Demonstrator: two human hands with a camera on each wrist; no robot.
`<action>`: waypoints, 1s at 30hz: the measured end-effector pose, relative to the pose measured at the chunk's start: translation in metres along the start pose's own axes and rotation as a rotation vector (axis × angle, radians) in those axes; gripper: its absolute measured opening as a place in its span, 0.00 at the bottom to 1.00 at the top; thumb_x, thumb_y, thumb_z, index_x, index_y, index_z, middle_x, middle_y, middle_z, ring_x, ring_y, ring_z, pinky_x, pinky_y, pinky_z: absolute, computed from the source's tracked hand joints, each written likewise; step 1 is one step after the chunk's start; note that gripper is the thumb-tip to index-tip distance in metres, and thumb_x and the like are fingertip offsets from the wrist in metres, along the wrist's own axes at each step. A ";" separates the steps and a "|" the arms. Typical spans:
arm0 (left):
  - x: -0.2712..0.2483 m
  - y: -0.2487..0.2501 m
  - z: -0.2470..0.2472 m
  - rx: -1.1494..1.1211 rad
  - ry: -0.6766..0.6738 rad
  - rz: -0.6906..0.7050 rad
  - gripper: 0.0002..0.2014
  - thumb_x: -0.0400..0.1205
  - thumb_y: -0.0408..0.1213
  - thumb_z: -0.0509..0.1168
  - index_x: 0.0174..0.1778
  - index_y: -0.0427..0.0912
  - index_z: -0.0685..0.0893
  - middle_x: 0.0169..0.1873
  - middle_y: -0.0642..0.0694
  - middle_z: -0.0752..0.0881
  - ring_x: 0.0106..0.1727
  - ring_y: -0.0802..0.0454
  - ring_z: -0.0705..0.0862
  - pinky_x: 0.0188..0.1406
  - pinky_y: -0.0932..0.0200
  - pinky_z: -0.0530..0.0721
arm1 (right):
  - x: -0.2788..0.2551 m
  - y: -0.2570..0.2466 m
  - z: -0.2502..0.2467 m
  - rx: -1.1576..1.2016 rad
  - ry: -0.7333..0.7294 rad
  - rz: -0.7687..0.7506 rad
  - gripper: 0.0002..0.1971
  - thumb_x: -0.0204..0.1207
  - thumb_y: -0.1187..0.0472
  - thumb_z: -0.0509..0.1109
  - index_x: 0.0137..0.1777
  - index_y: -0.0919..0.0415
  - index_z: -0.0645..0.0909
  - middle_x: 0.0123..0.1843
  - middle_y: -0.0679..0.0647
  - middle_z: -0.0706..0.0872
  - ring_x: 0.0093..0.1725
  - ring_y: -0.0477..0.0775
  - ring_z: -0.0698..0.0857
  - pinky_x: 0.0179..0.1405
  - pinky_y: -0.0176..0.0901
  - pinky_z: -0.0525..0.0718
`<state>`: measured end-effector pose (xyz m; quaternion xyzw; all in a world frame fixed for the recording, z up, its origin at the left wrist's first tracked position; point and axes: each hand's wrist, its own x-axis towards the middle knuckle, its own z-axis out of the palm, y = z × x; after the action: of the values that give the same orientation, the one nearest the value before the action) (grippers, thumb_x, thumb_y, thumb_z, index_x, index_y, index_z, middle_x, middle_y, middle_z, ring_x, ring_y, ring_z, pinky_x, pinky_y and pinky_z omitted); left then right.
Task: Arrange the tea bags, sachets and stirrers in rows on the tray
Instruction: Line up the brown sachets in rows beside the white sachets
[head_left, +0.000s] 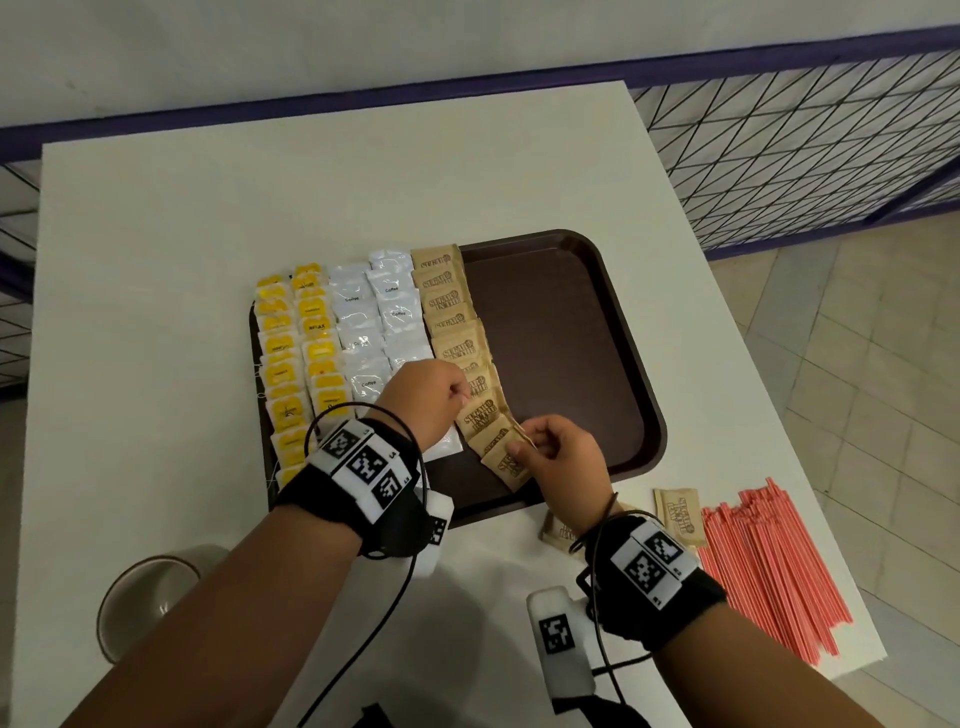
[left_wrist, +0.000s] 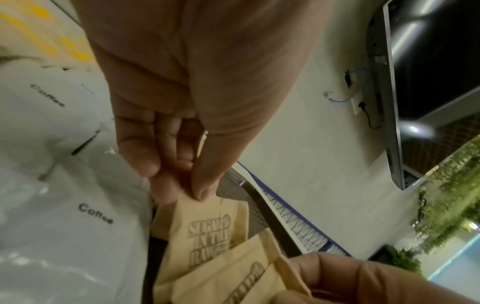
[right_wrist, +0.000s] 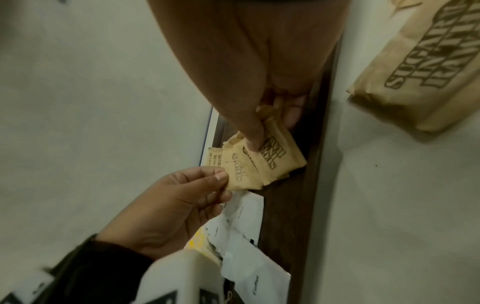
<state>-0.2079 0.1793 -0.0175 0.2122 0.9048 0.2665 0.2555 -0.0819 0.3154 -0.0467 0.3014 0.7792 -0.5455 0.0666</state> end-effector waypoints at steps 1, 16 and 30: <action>0.002 0.001 0.000 0.028 -0.007 0.009 0.07 0.81 0.33 0.64 0.46 0.38 0.88 0.43 0.46 0.87 0.46 0.51 0.82 0.46 0.62 0.76 | 0.001 0.000 -0.001 0.024 -0.003 0.012 0.05 0.72 0.62 0.74 0.42 0.53 0.81 0.42 0.53 0.88 0.43 0.51 0.88 0.45 0.46 0.89; 0.017 0.004 0.000 0.230 -0.125 0.013 0.10 0.82 0.32 0.59 0.51 0.42 0.85 0.53 0.43 0.85 0.54 0.45 0.82 0.48 0.57 0.75 | 0.006 0.001 0.001 -0.074 -0.016 0.046 0.07 0.71 0.62 0.76 0.44 0.57 0.80 0.40 0.52 0.85 0.39 0.47 0.84 0.42 0.37 0.86; 0.016 0.002 0.004 0.220 -0.109 0.020 0.09 0.79 0.30 0.60 0.45 0.44 0.85 0.49 0.44 0.85 0.50 0.46 0.83 0.48 0.55 0.79 | 0.008 0.005 0.002 -0.246 0.024 -0.052 0.04 0.72 0.64 0.74 0.45 0.60 0.82 0.34 0.43 0.80 0.34 0.38 0.78 0.38 0.25 0.78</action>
<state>-0.2178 0.1908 -0.0245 0.2622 0.9112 0.1563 0.2767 -0.0863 0.3176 -0.0549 0.2773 0.8484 -0.4438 0.0797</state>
